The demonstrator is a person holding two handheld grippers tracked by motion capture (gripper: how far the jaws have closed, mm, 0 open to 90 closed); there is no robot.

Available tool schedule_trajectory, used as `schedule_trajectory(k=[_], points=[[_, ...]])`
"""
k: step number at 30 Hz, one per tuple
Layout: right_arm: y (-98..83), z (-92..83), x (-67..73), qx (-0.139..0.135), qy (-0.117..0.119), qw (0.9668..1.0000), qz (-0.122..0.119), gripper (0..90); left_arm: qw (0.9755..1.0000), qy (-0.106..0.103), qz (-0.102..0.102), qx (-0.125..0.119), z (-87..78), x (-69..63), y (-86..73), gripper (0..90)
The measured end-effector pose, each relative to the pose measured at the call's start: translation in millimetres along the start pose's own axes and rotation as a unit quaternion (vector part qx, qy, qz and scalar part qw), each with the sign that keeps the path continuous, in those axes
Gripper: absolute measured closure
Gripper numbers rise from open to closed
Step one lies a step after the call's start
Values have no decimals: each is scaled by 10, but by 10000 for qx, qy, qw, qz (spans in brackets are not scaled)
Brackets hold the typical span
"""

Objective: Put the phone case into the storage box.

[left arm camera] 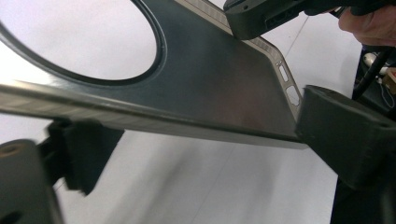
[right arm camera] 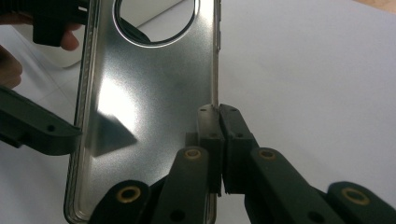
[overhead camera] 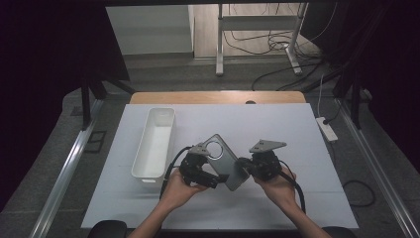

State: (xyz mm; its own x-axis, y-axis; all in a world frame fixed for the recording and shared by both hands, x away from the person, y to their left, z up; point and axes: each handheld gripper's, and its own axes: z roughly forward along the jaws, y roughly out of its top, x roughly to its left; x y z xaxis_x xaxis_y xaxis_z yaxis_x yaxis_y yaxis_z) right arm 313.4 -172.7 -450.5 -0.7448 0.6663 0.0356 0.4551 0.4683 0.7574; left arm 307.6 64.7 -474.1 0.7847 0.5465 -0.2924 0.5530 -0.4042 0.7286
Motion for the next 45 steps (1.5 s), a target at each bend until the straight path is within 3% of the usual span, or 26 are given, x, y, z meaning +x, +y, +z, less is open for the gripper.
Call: schedule_trajectory(k=[4, 8, 10, 11, 18, 21, 28, 32, 41, 45], points=[[1, 8, 33, -10, -26, 10000, -78, 882, 9998, -120, -143, -26, -8, 10, -1, 222], [-5, 12, 43, -27, -39, 9999, -110, 881, 9994, -190, -278, 4, -25, 18, -5, 412], [-10, 15, 35, -19, -32, 9999, -115, 881, 9992, -234, -324, -3, -27, 28, -6, 460], [-10, 15, 35, -19, -32, 9999, -115, 881, 9988, -279, -390, 14, -29, 38, -6, 460], [-15, 34, 68, 32, -84, 9996, -279, 879, 9969, -507, -605, -68, -65, 62, -10, 707], [-17, 42, 73, 59, -75, 9995, -317, 877, 9976, -433, -530, -47, -74, 40, -1, 788], [-39, 47, 49, 148, 56, 9995, -257, 873, 9986, -354, -392, 60, -76, 13, 8, 794], [-50, 22, 29, 108, 252, 9995, -174, 859, 9991, -274, -306, 121, -106, 24, 24, 796], [-81, -66, -81, 68, 457, 9989, 31, 649, 9996, -147, -116, 221, -167, 59, 44, 797], [-102, -85, -144, 151, 697, 9974, 52, 478, 9995, -154, -6, 263, -212, 76, 59, 797]])
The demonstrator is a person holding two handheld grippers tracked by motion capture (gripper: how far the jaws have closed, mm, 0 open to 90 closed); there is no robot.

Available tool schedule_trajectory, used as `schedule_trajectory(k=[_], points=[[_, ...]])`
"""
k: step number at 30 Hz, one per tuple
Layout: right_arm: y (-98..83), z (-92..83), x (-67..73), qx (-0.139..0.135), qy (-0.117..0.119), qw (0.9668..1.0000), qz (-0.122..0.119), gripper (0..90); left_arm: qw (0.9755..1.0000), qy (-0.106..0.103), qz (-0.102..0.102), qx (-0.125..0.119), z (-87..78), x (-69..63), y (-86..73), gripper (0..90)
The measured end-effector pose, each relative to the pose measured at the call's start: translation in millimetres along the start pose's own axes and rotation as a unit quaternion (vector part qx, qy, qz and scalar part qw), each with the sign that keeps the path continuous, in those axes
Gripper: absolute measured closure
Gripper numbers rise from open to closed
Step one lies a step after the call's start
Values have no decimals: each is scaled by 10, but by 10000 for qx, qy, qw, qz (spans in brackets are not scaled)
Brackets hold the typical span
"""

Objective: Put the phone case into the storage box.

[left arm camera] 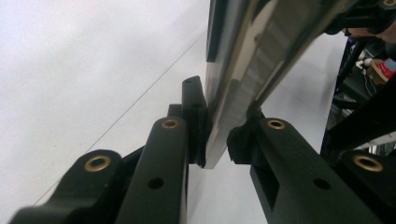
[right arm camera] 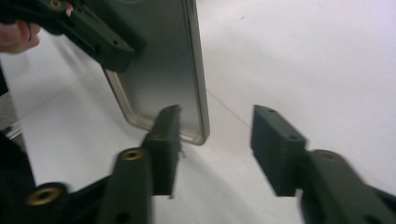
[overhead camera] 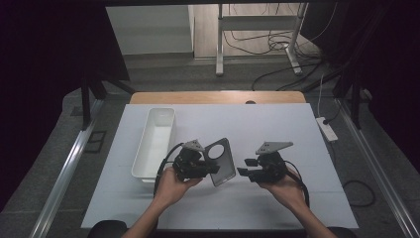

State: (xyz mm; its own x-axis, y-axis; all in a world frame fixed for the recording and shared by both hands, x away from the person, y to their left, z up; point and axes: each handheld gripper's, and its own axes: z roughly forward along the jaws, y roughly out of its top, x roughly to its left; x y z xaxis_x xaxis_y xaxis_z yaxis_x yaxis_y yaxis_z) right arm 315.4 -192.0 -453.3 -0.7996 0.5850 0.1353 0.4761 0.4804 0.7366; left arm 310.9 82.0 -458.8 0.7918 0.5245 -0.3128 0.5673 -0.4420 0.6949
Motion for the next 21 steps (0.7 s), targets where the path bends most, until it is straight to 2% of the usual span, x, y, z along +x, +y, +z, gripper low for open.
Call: schedule_trajectory(k=[2, 3, 5, 6, 10, 14, 21], points=[[-8, -2, -22, 42, 105, 9999, 1, 422, 10000, -43, 27, 13, -16, 11, 4, 797], [-8, -2, -22, 42, 105, 9999, 1, 422, 10000, -43, 27, 13, -16, 11, 4, 796], [-24, 5, -49, 59, 136, 9999, 9, 275, 9999, -45, 88, 19, -35, 14, 8, 796], [-24, 5, -49, 59, 136, 9999, 9, 275, 9999, -45, 88, 19, -35, 14, 8, 797], [-46, 9, -66, 28, 131, 9999, 51, 134, 9998, -59, 173, 27, -63, 19, 10, 797], [-49, -7, -48, -63, 163, 9998, 3, 81, 9996, -96, 243, 52, -73, 22, 10, 797], [-34, -22, -24, -115, 309, 9994, -45, 84, 9988, -236, 419, 81, -80, -17, 25, 796]])
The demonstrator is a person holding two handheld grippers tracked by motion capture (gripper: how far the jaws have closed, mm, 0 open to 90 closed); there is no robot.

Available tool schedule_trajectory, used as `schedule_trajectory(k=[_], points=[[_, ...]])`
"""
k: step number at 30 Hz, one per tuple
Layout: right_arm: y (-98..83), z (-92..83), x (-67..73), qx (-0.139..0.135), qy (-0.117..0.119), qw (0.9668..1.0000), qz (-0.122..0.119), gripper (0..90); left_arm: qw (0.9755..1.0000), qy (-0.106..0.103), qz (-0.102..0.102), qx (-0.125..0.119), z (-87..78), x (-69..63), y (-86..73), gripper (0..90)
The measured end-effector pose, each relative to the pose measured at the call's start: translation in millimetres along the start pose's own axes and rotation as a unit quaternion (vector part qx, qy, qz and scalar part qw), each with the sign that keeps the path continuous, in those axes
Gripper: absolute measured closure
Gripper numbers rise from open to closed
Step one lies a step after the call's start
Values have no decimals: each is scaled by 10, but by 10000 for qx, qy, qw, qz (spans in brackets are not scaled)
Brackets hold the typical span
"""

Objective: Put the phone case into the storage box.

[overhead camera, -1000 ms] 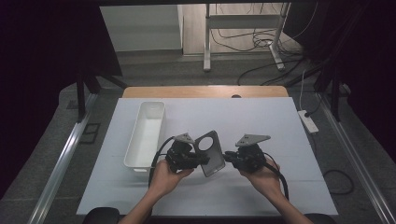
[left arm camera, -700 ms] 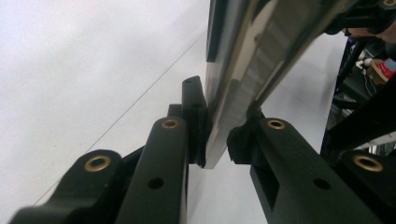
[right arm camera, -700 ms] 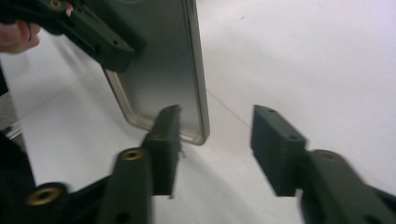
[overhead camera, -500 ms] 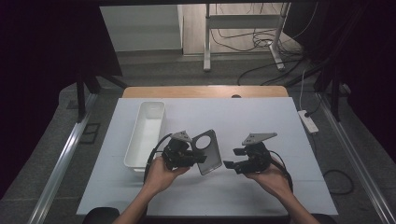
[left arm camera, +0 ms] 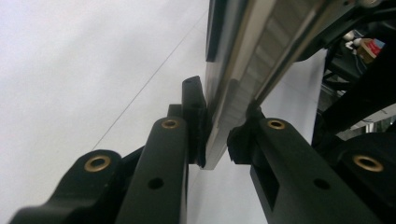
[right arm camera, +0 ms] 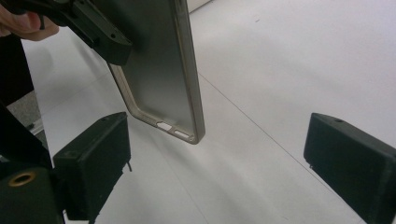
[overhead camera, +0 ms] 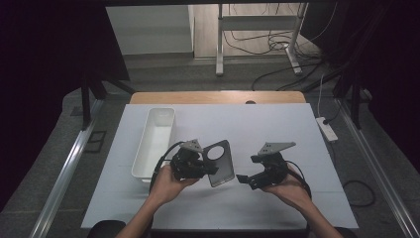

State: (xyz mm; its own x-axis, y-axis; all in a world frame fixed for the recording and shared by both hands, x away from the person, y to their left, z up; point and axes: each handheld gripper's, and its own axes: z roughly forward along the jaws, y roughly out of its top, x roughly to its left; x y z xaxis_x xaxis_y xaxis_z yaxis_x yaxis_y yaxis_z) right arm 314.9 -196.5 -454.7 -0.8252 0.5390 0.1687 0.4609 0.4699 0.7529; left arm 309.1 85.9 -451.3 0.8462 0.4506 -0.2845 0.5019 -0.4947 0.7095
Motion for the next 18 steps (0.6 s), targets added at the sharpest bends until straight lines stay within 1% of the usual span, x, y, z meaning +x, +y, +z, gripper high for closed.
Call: schedule_trajectory(k=[1, 6, 7, 8, 9, 11, 12, 13, 14, 15, 16, 17, 18], points=[[0, 5, 8, 21, 35, 10000, -27, 101, 10000, -12, 51, 4, -1, -6, 5, 796], [9, 47, 61, 117, 178, 9995, -224, 186, 9998, -145, 160, 6, 19, -55, 23, 796], [15, 55, 73, 118, 192, 9993, -287, 214, 9997, -164, 183, 14, 22, -64, 26, 795], [21, 61, 82, 139, 247, 9991, -320, 248, 9996, -181, 216, 16, 24, -71, 29, 795], [26, 70, 91, 162, 304, 9987, -371, 264, 9995, -202, 244, 9, 29, -82, 33, 795], [35, 85, 112, 197, 342, 9980, -487, 321, 9992, -256, 295, 0, 31, -97, 39, 795], [40, 95, 123, 211, 405, 9976, -518, 342, 9991, -283, 307, -11, 33, -104, 42, 795], [44, 105, 136, 230, 414, 9973, -557, 360, 9989, -320, 332, -16, 36, -111, 46, 795], [48, 122, 149, 274, 478, 9968, -584, 394, 9989, -320, 332, -16, 36, -111, 46, 795], [50, 132, 156, 313, 537, 9962, -603, 414, 9987, -338, 388, 8, 33, -110, 49, 795], [50, 132, 156, 313, 537, 9962, -603, 414, 9986, -382, 377, -19, 42, -126, 49, 795], [54, 163, 181, 379, 616, 9948, -716, 484, 9984, -399, 406, -11, 46, -130, 50, 794], [56, 169, 188, 383, 648, 9943, -760, 514, 9983, -415, 420, -15, 51, -134, 50, 794]])
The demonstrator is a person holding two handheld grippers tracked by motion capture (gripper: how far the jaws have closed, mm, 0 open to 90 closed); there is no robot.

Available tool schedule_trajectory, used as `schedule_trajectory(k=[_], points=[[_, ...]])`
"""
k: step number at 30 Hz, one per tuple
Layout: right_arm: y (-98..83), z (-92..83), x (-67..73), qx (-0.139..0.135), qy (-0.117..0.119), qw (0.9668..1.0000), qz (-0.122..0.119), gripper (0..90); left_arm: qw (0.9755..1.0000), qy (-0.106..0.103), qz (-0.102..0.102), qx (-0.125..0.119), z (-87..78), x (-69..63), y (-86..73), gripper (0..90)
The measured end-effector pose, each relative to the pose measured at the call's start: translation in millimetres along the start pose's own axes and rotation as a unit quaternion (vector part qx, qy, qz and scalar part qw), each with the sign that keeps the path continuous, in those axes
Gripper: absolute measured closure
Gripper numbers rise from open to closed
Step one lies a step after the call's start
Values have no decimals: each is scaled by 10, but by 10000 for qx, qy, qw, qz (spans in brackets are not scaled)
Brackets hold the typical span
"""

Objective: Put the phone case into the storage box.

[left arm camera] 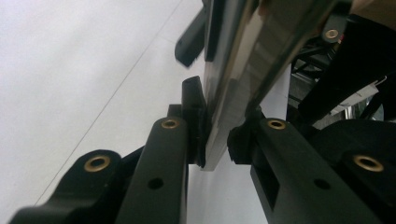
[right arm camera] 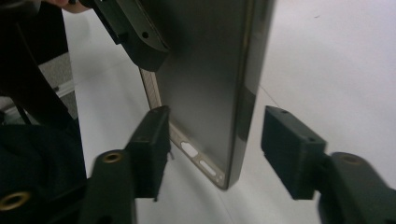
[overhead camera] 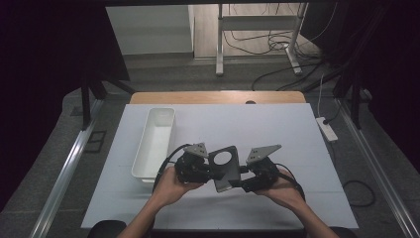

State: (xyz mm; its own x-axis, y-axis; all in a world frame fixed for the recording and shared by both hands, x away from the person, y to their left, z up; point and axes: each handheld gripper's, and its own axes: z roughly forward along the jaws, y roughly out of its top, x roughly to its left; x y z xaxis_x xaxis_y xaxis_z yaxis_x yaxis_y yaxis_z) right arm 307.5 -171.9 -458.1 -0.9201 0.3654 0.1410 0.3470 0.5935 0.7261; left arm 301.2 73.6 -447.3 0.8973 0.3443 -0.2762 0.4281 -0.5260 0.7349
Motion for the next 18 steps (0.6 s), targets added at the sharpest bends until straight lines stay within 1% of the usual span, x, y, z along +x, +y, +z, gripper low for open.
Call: schedule_trajectory(k=[1, 2, 4, 5, 6, 7, 8, 10, 11, 12, 13, 14, 15, 16, 17, 18], points=[[5, 4, 10, 5, 3, 10000, -24, 549, 10000, -20, 17, 6, 3, -2, 0, 794], [5, 4, 10, 5, 3, 10000, -24, 549, 10000, -53, 27, 5, 10, -7, 0, 794], [16, 10, 32, 40, -25, 9998, -168, 673, 10000, -39, 56, -5, 9, -10, -3, 794], [13, 7, 26, 70, -33, 9998, -202, 708, 10000, 49, 82, 0, 4, -10, -6, 794], [12, -2, 11, 106, 98, 9998, -124, 748, 9999, 78, 77, -2, -2, -2, -11, 794], [14, -20, 6, 97, 220, 9996, -178, 784, 10000, 43, 73, -15, -8, 10, -14, 794], [19, -32, 17, 85, 212, 9995, -221, 793, 9999, -29, 111, -46, -28, 32, -21, 792], [34, -52, 30, 72, 195, 9994, -268, 797, 9999, -34, 117, -80, -34, 31, -20, 789], [39, -60, 34, 61, 172, 9994, -283, 798, 9998, 20, 104, -162, -42, 25, -14, 782], [39, -60, 34, 61, 172, 9994, -283, 798, 9998, 20, 104, -162, -42, 25, -14, 765], [47, -70, 41, -1, 133, 9996, -255, 799, 9998, 43, 78, -200, -44, 24, -13, 752], [47, -70, 41, -1, 133, 9996, -255, 799, 9996, 80, 66, -245, -45, 25, -13, 752], [52, -73, 48, -14, 82, 9996, -264, 800, 9995, 132, 35, -274, -44, 23, -13, 737], [61, -76, 65, -40, -61, 9997, -254, 800, 9992, 283, -12, -290, -44, 29, -15, 688], [61, -76, 65, -40, -61, 9997, -254, 800, 9992, 283, -12, -290, -44, 29, -15, 663], [61, -84, 65, -78, -142, 9996, -247, 800, 9984, 452, -44, -334, -47, 39, -22, 614]])
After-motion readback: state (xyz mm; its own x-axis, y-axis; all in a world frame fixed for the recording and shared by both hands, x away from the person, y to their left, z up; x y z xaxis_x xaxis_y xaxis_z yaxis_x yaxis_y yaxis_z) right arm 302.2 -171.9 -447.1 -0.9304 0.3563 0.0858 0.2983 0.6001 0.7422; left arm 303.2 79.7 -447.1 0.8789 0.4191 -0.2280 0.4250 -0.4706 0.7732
